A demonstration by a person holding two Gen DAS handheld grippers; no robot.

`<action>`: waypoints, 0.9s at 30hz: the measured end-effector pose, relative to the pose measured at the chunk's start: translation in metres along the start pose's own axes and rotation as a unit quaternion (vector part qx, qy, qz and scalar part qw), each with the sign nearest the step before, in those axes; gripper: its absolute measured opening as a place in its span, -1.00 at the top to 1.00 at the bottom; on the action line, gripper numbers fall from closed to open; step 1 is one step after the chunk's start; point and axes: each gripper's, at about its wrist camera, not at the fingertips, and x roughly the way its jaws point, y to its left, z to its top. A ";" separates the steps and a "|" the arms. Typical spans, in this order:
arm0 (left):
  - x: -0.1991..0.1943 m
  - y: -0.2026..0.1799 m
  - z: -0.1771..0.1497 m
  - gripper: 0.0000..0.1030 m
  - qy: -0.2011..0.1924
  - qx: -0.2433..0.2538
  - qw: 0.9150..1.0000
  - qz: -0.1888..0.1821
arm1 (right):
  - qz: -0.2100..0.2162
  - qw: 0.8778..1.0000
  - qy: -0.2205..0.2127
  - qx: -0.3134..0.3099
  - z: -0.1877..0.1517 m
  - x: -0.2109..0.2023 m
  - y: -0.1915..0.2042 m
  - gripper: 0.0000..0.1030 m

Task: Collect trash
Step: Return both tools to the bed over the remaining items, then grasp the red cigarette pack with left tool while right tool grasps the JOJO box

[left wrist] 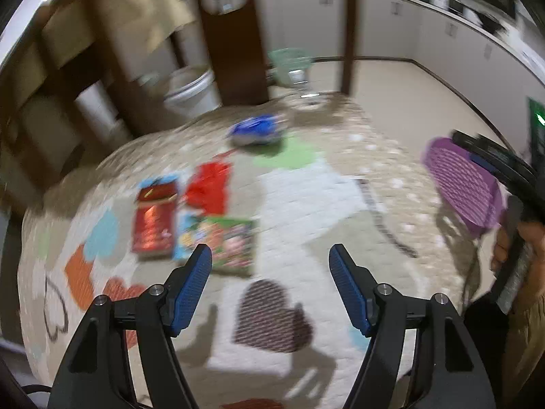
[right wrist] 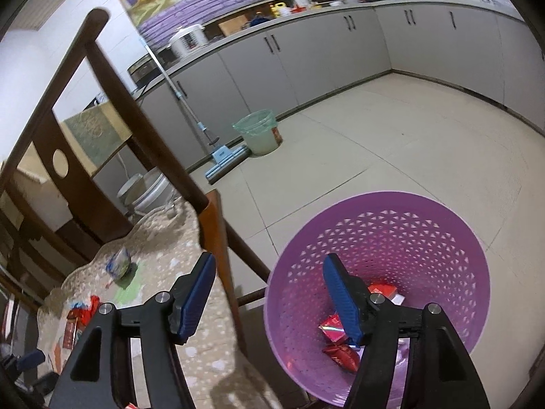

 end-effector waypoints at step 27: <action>0.052 0.118 -0.007 -0.43 0.031 -0.145 0.988 0.040 | 0.045 0.996 0.052 -0.051 -0.028 0.025 0.066 -0.39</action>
